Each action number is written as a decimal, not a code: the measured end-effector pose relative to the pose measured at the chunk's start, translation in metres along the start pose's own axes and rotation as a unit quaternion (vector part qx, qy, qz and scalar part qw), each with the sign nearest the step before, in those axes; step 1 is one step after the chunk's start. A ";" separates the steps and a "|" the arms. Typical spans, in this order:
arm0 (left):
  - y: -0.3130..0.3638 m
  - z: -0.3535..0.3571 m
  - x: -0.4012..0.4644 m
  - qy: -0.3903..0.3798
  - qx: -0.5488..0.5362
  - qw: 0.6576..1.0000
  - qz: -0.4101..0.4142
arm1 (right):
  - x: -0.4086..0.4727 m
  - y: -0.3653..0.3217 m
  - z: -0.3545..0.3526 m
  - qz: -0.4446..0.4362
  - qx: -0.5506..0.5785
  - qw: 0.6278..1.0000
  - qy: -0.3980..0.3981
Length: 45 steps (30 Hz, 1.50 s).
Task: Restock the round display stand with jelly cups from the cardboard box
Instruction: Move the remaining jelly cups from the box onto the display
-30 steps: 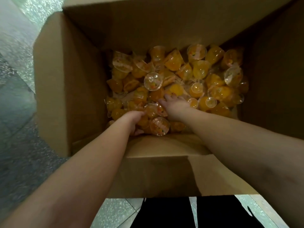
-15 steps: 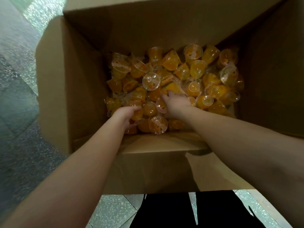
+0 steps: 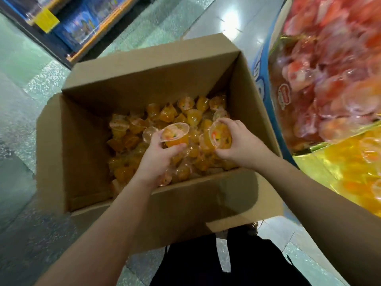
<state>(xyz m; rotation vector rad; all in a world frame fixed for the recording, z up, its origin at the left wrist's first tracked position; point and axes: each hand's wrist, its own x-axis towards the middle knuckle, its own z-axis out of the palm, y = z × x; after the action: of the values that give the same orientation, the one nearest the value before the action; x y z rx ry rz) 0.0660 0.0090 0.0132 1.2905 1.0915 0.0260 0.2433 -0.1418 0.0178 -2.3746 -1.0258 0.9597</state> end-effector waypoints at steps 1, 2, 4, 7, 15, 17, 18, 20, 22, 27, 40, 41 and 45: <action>0.011 0.019 -0.007 -0.024 0.021 0.999 0.024 | -0.015 0.012 -0.016 0.008 0.011 1.000 0.013; 0.021 0.038 -0.013 -0.045 0.033 0.998 0.042 | -0.031 0.024 -0.031 0.014 0.022 0.999 0.027; 0.037 0.077 -0.021 -0.080 0.051 0.994 0.063 | -0.061 0.050 -0.058 0.032 0.035 0.997 0.057; 0.058 0.137 -0.032 -0.129 0.102 0.981 0.099 | -0.108 0.091 -0.087 0.066 0.039 0.990 0.115; 0.065 0.288 -0.047 -0.215 0.193 0.944 0.159 | -0.213 0.188 -0.113 0.188 0.051 0.963 0.187; 0.056 0.323 -0.051 -0.231 0.227 0.931 0.167 | -0.228 0.212 -0.109 0.222 0.050 0.955 0.189; 0.051 0.338 -0.054 -0.236 0.243 0.925 0.170 | -0.234 0.223 -0.106 0.236 0.047 0.952 0.191; 0.039 0.368 -0.057 -0.245 0.275 0.913 0.172 | -0.240 0.248 -0.099 0.258 0.038 0.946 0.195; 0.026 0.394 -0.054 -0.246 0.299 0.907 0.167 | -0.240 0.270 -0.092 0.270 0.039 0.943 0.191; 0.005 0.440 -0.027 -0.238 0.381 0.883 0.137 | -0.220 0.315 -0.084 0.278 0.006 0.940 0.195; -0.009 0.479 0.044 -0.214 0.457 0.853 0.138 | -0.165 0.360 -0.069 0.269 -0.098 0.941 0.181; -0.010 0.479 0.048 -0.217 0.462 0.849 0.137 | -0.163 0.362 -0.068 0.270 -0.098 0.940 0.183; -0.014 0.482 0.056 -0.217 0.461 0.852 0.124 | -0.152 0.365 -0.067 0.278 -0.092 0.935 0.202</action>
<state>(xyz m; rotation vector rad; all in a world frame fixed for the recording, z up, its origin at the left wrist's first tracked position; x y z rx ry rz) 0.4036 -0.3240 -0.0898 2.1570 0.5089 -0.6415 0.3933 -0.5015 -0.0777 -2.9261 -0.2957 0.5031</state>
